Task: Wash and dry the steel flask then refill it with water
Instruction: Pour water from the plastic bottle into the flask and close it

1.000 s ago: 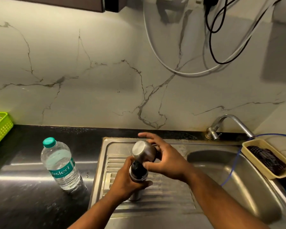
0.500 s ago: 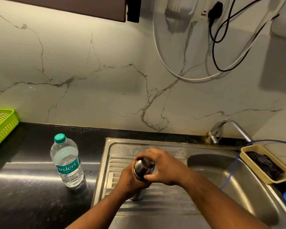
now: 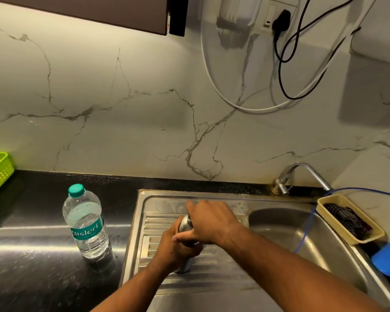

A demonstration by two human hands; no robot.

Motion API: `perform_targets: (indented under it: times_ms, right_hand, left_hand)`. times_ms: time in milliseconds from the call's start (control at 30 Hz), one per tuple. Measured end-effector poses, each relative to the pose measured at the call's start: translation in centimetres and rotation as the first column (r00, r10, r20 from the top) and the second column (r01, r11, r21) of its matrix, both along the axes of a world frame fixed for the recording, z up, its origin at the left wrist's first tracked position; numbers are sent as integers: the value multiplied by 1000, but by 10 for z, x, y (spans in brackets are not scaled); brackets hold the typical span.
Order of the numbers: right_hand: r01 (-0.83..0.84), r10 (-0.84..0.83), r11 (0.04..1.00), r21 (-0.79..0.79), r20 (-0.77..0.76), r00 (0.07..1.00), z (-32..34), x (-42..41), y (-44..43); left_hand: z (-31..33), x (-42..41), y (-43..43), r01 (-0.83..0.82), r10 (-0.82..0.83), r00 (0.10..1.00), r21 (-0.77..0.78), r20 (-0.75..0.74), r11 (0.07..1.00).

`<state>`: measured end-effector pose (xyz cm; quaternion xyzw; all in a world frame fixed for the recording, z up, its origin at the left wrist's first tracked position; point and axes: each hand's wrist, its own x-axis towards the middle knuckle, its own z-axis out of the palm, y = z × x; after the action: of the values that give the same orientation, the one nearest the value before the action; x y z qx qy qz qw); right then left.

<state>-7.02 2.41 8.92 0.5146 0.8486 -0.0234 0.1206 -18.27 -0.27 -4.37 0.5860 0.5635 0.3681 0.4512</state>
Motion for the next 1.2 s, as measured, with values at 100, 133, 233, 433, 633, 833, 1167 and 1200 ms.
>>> perform_targets:
  times_ms: [100, 133, 233, 433, 633, 833, 1167, 1200]
  right_hand:
    - [-111, 101, 961, -254, -50, 994, 13, 8, 6]
    - [-158, 150, 938, -309, -48, 987, 16, 10, 9]
    - [-232, 216, 917, -325, -85, 973, 17, 12, 16]
    - [-80, 86, 987, -138, 35, 996, 16, -2, 11]
    - [38, -27, 998, -56, 188, 982, 11, -13, 9]
    - [-286, 299, 910, -299, -2, 954, 16, 4, 23]
    - [-16, 23, 998, -64, 103, 994, 5, -13, 16]
    - [-8, 13, 999, -42, 115, 993, 3, -12, 15]
  left_hand:
    - [0, 0, 0, -13, 14, 999, 31, -35, 999]
    - [0, 0, 0, -20, 21, 999, 38, -41, 999]
    - [-1, 2, 0, -27, 28, 998, 8, -53, 1000]
    - [-7, 1, 2, -37, 37, 998, -10, -50, 999]
    - [-10, 4, 4, -48, 43, 993, -42, -111, 998]
    - [-7, 2, 4, -31, 25, 989, -37, -146, 999]
    - [-9, 9, 3, -69, 66, 982, -12, -175, 998]
    - [-12, 10, 3, -67, 67, 987, -1, -144, 998]
